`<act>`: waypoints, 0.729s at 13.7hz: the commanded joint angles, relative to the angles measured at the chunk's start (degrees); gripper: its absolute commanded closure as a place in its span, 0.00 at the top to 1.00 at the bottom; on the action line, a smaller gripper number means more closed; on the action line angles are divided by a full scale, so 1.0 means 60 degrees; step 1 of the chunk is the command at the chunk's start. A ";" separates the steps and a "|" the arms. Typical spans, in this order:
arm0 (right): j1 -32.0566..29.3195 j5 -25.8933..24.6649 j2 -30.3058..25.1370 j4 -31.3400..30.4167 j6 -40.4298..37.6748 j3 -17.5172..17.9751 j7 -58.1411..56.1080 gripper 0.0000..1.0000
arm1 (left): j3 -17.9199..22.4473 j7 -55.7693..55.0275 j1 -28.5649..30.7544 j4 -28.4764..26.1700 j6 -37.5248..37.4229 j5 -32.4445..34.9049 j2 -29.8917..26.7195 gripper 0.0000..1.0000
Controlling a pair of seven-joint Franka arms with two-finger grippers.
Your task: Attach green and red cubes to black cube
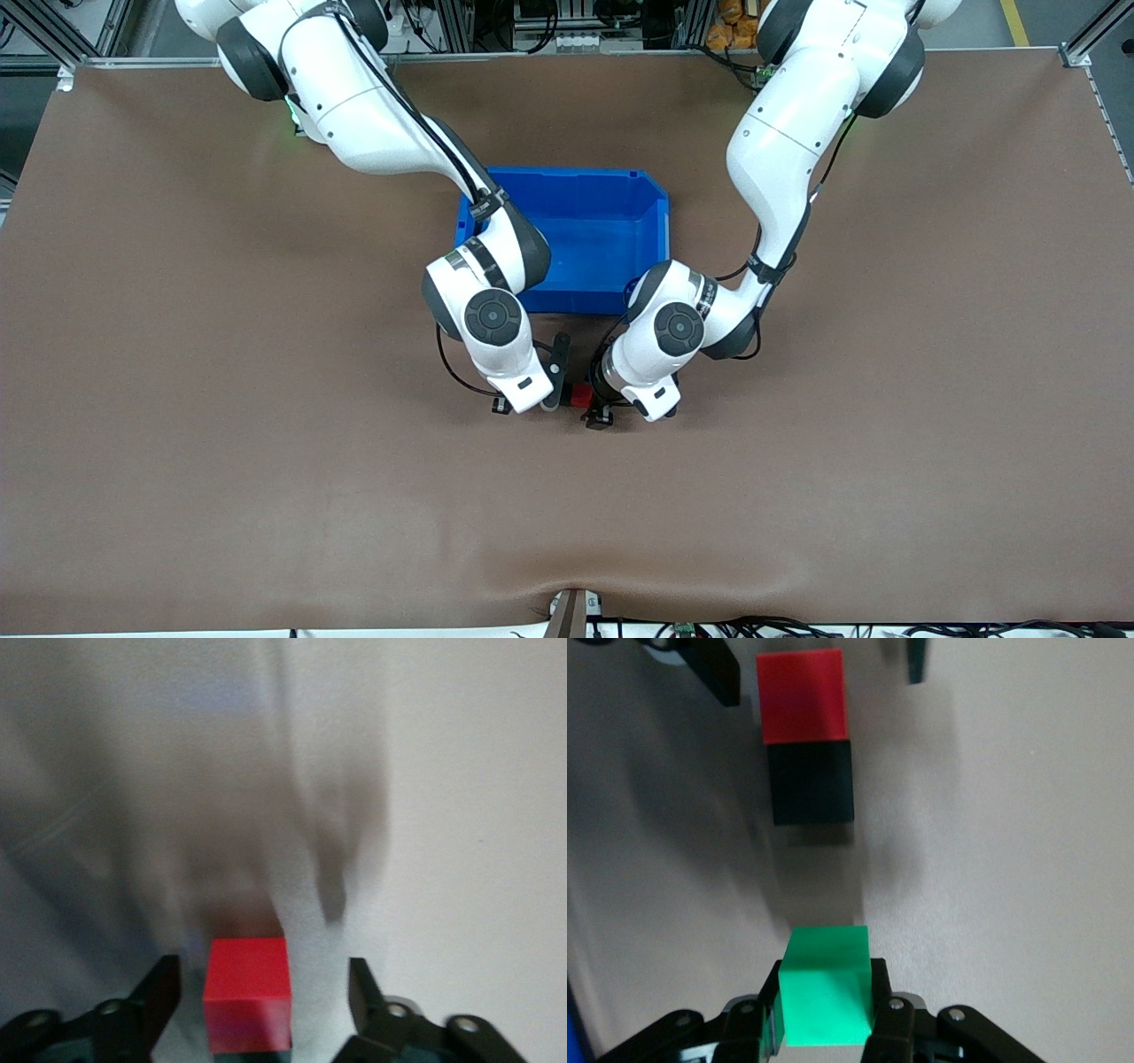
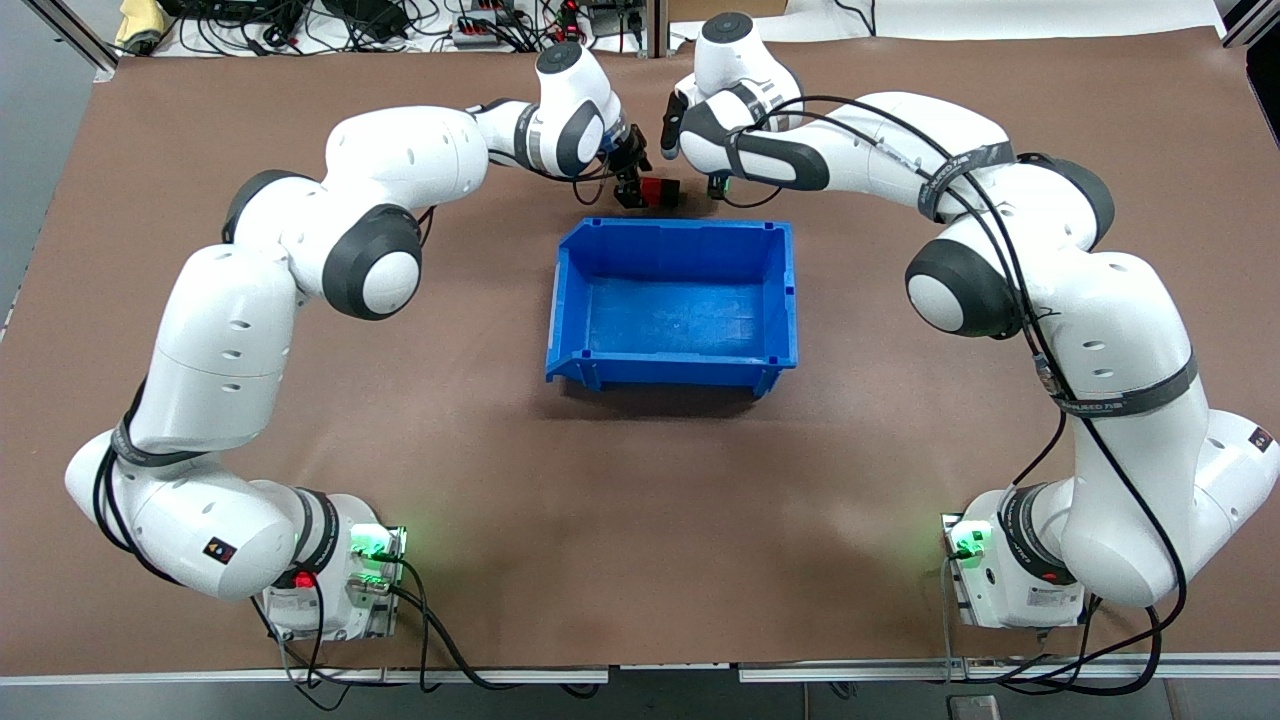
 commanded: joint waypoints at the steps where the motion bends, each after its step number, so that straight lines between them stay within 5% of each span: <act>1: 0.0157 -0.0098 0.0385 0.0450 0.0188 -0.0077 0.0295 0.00 | 0.0104 0.0282 0.0141 0.0211 -0.0765 0.0005 -0.0208 1.00; 10: 0.0523 -0.0113 0.0810 0.0846 0.0335 -0.0107 0.1057 0.00 | 0.0163 0.4542 0.1913 0.0079 -0.3258 0.0355 -0.1542 1.00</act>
